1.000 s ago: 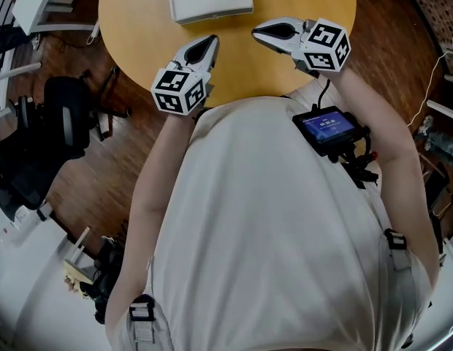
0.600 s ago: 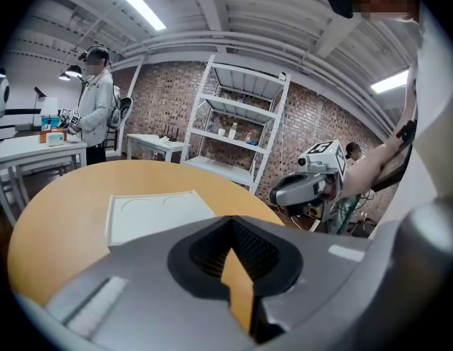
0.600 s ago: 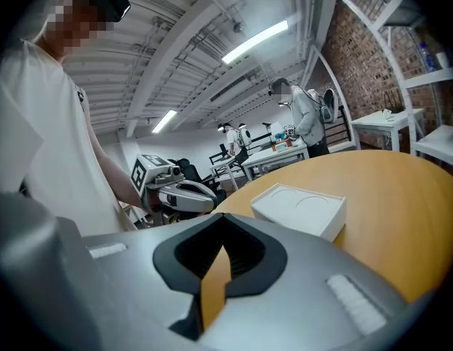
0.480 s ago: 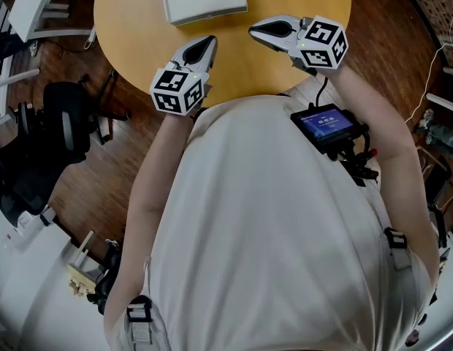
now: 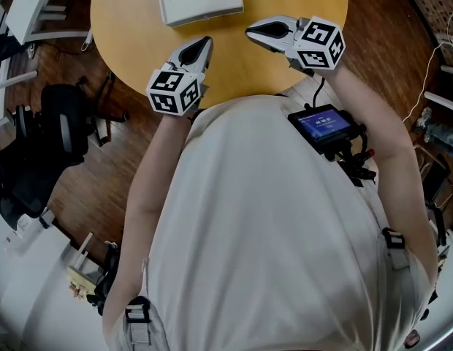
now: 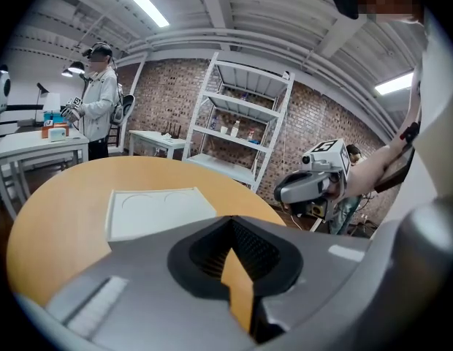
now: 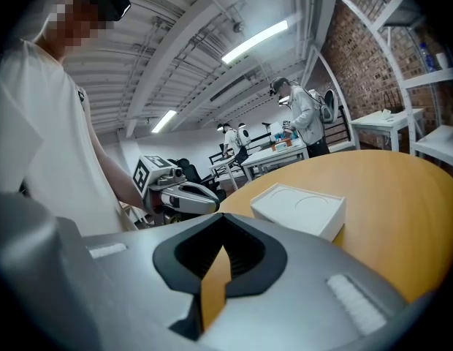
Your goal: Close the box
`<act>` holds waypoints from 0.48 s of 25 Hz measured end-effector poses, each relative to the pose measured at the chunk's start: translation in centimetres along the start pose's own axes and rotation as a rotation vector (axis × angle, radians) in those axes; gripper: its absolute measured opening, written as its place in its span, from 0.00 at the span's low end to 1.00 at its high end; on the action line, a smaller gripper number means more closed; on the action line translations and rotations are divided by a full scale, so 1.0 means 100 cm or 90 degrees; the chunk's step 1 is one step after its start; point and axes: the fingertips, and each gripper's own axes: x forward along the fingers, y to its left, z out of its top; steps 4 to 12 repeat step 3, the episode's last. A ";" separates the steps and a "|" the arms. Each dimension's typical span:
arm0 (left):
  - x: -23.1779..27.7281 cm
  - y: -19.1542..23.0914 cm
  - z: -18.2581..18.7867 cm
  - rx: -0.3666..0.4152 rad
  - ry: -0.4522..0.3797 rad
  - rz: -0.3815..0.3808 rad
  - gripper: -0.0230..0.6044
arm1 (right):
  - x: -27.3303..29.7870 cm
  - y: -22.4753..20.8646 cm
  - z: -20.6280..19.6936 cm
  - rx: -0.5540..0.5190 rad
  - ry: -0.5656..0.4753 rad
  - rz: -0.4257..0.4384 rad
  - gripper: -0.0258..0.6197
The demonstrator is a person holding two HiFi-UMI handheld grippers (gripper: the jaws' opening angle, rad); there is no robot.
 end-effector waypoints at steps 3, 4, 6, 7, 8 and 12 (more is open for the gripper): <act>-0.001 0.003 0.001 -0.003 -0.001 0.004 0.04 | 0.001 0.000 0.001 -0.002 0.001 0.000 0.04; -0.001 0.003 0.001 -0.003 -0.001 0.004 0.04 | 0.001 0.000 0.001 -0.002 0.001 0.000 0.04; -0.001 0.003 0.001 -0.003 -0.001 0.004 0.04 | 0.001 0.000 0.001 -0.002 0.001 0.000 0.04; -0.001 0.003 0.001 -0.003 -0.001 0.004 0.04 | 0.001 0.000 0.001 -0.002 0.001 0.000 0.04; -0.001 0.003 0.001 -0.003 -0.001 0.004 0.04 | 0.001 0.000 0.001 -0.002 0.001 0.000 0.04; -0.001 0.003 0.001 -0.003 -0.001 0.004 0.04 | 0.001 0.000 0.001 -0.002 0.001 0.000 0.04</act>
